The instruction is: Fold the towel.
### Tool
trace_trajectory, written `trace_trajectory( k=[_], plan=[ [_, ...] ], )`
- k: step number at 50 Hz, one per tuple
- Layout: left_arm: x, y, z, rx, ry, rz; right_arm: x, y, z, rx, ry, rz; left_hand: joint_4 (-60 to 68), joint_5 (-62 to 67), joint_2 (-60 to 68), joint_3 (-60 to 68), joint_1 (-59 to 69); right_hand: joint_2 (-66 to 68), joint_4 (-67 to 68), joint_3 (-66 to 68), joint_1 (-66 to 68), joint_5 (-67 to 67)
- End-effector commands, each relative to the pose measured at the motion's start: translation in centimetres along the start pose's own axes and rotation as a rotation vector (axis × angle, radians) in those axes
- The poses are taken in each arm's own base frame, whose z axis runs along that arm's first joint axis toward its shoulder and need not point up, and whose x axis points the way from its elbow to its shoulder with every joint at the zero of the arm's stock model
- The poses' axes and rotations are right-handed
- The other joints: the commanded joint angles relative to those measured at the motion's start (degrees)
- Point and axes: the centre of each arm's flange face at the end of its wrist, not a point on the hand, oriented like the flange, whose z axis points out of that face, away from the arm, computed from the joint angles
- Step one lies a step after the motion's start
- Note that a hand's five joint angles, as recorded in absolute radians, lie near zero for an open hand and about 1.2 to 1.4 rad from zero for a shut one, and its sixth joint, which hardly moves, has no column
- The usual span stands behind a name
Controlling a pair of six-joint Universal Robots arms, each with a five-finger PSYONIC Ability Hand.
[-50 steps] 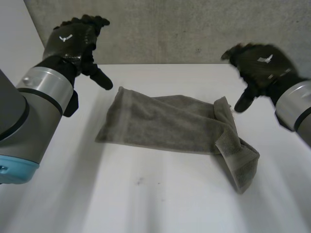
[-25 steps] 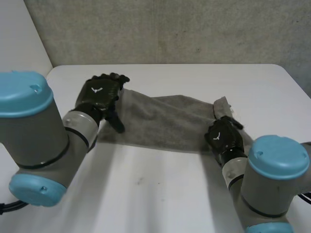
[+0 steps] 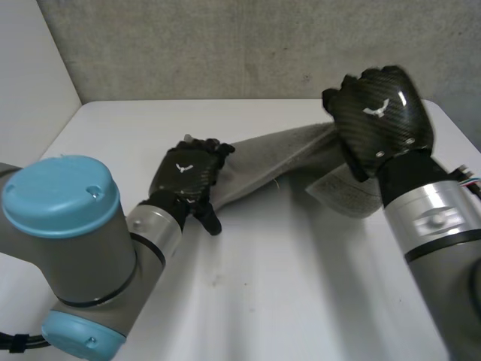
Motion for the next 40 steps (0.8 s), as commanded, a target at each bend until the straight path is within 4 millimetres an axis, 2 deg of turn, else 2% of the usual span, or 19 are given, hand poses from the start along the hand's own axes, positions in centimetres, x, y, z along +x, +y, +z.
trace_trajectory(
  k=[1,11,17,22,29,32,40],
  plan=[
    [1.3,1.3,-0.1,-0.034,0.041,-0.008,0.9,-0.2,-0.9,-0.073,-0.038,0.053,0.6,-1.4,0.6,0.5,0.2,4.4,3.6,3.6,4.6,3.3],
    [1.6,3.1,0.7,-0.083,0.042,-0.192,1.1,-0.8,-2.0,-0.1,-0.062,0.063,1.0,-1.1,0.9,0.9,0.6,4.4,3.6,3.6,4.6,3.3],
    [1.8,3.9,1.2,-0.097,0.039,-0.196,1.2,-1.0,-2.3,-0.107,-0.063,0.071,1.8,-0.2,1.8,1.7,1.4,4.4,3.6,3.6,4.6,3.3],
    [2.0,5.1,2.6,-0.083,0.036,-0.203,1.7,-1.8,-2.6,-0.111,-0.062,0.098,2.3,0.3,2.3,2.2,1.9,4.4,3.6,3.6,4.6,3.3],
    [2.1,5.9,2.7,-0.105,0.038,-0.204,2.1,-2.3,-2.9,-0.123,-0.058,0.141,3.2,1.1,3.1,3.1,2.7,4.4,3.6,3.6,4.6,3.3],
    [2.0,5.9,2.7,-0.103,0.032,-0.199,2.2,-2.5,-3.0,-0.13,-0.062,0.161,5.0,3.0,5.0,4.9,4.6,4.4,3.6,3.6,4.6,3.3],
    [1.8,6.3,3.6,-0.078,0.008,-0.198,2.8,-3.5,-3.6,-0.133,-0.06,0.186,20.6,18.6,20.6,20.5,20.2,4.4,3.6,3.6,4.6,3.3]
  ],
)
